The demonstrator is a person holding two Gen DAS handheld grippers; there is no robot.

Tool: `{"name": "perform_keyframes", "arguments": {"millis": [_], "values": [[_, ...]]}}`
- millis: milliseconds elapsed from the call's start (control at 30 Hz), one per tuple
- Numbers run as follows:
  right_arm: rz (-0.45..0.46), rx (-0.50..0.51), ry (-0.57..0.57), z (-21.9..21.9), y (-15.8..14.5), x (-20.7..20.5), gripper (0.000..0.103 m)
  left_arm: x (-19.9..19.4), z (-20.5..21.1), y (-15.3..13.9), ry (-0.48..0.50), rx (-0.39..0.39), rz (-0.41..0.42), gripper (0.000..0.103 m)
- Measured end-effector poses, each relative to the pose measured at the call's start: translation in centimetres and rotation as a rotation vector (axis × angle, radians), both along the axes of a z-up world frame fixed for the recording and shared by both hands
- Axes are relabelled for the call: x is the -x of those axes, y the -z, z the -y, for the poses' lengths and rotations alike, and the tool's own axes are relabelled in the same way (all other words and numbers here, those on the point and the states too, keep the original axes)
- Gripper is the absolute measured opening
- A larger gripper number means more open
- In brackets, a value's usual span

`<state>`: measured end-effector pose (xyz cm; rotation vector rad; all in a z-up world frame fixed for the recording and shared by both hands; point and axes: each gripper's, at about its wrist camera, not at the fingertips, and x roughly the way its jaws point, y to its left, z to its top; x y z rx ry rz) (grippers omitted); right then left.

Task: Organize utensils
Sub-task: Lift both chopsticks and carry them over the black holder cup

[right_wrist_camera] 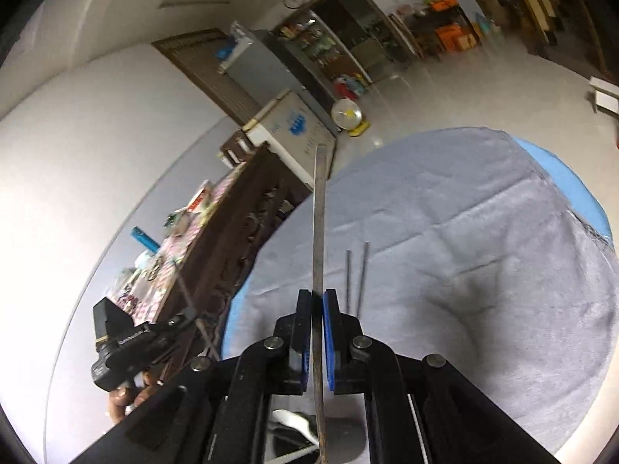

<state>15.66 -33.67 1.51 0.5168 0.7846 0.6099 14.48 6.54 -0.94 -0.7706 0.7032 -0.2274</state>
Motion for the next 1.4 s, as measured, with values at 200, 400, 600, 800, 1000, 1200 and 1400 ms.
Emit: {"name": "perform_keyframes", "arguments": {"millis": [200, 400, 600, 800, 1000, 1200, 1400], "values": [[0.030, 0.022, -0.024, -2.2, 0.1, 1.3, 0.007, 1.3, 1.5, 0.0, -0.024, -0.099, 0.046, 0.005], [0.029, 0.040, -0.040, -3.6, 0.9, 1.5, 0.007, 2.9, 1.1, -0.4, -0.109, -0.146, 0.104, 0.005], [0.027, 0.042, -0.046, -4.2, 1.7, 1.8, 0.007, 3.4, 1.2, 1.1, -0.120, -0.102, 0.083, 0.005], [0.054, 0.066, -0.041, -4.8, 1.8, 2.5, 0.007, 3.9, 2.4, 3.2, -0.108, -0.079, 0.063, 0.005], [0.039, 0.066, -0.052, -5.3, 2.4, 2.5, 0.007, 4.0, 2.3, 3.7, -0.094, -0.027, 0.057, 0.005], [0.030, 0.066, -0.062, -5.5, 2.6, 2.3, 0.007, 4.0, 2.3, 2.6, -0.091, -0.001, 0.086, 0.005], [0.026, 0.058, -0.062, -5.6, 2.9, 2.2, 0.007, 4.6, 0.3, 2.5, -0.144, -0.006, 0.087, 0.005]]}}
